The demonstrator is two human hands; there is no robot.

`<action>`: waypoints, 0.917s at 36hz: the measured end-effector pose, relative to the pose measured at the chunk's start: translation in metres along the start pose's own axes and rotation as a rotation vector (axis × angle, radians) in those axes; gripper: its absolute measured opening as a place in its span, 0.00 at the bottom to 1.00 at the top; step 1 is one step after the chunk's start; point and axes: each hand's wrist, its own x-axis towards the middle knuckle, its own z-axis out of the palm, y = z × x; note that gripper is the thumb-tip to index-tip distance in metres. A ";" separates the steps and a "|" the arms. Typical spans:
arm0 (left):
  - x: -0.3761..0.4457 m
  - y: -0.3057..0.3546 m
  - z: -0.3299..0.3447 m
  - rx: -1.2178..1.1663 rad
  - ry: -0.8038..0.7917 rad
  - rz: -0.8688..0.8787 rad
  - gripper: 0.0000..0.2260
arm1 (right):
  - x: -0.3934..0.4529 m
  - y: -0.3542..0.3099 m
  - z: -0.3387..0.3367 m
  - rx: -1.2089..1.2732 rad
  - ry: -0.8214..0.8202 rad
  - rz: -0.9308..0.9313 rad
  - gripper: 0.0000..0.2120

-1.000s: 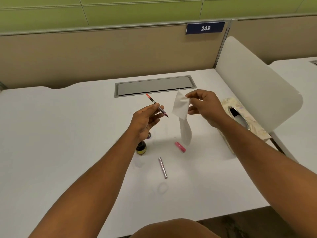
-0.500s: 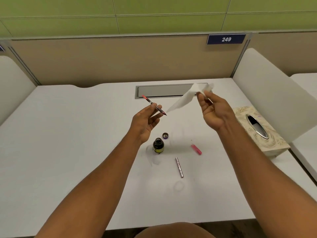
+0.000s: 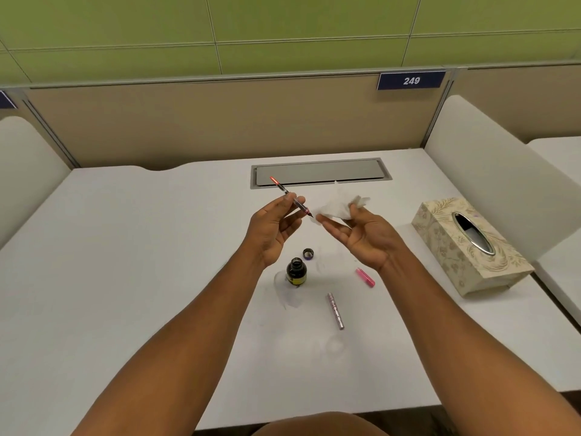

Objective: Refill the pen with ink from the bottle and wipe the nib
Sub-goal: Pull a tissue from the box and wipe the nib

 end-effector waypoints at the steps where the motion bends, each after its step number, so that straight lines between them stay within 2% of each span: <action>1: 0.001 0.000 -0.001 0.006 0.005 0.001 0.09 | 0.000 0.001 0.003 -0.014 0.004 -0.004 0.15; 7: 0.003 0.002 -0.005 0.011 0.030 0.001 0.10 | -0.003 -0.004 0.016 -0.029 0.015 -0.041 0.07; 12: 0.007 0.004 -0.008 -0.013 0.031 -0.006 0.08 | -0.001 -0.009 0.015 0.001 0.012 -0.036 0.07; 15: 0.009 0.004 -0.007 -0.022 0.033 -0.004 0.08 | 0.003 -0.005 0.013 -0.180 0.002 -0.001 0.06; 18: 0.011 0.005 -0.006 -0.035 0.040 0.003 0.10 | 0.011 -0.003 0.012 -0.429 0.074 0.000 0.04; 21: 0.012 0.008 -0.006 -0.040 0.042 0.013 0.13 | 0.019 -0.004 0.009 -0.505 0.164 -0.085 0.05; 24: 0.014 0.010 -0.006 -0.048 0.038 0.022 0.11 | 0.024 -0.006 0.007 -0.639 0.222 -0.219 0.03; 26: 0.015 0.011 -0.005 -0.051 0.035 0.028 0.11 | 0.025 -0.006 0.008 -0.768 0.256 -0.284 0.06; 29: 0.016 0.010 -0.004 -0.040 0.027 0.031 0.11 | 0.029 -0.007 0.012 -0.921 0.321 -0.352 0.18; 31: 0.017 0.009 -0.003 -0.029 0.024 0.034 0.11 | 0.031 -0.008 0.016 -0.900 0.312 -0.338 0.23; 33: 0.019 0.007 -0.003 -0.024 0.031 0.041 0.11 | 0.033 -0.009 0.019 -0.837 0.254 -0.295 0.22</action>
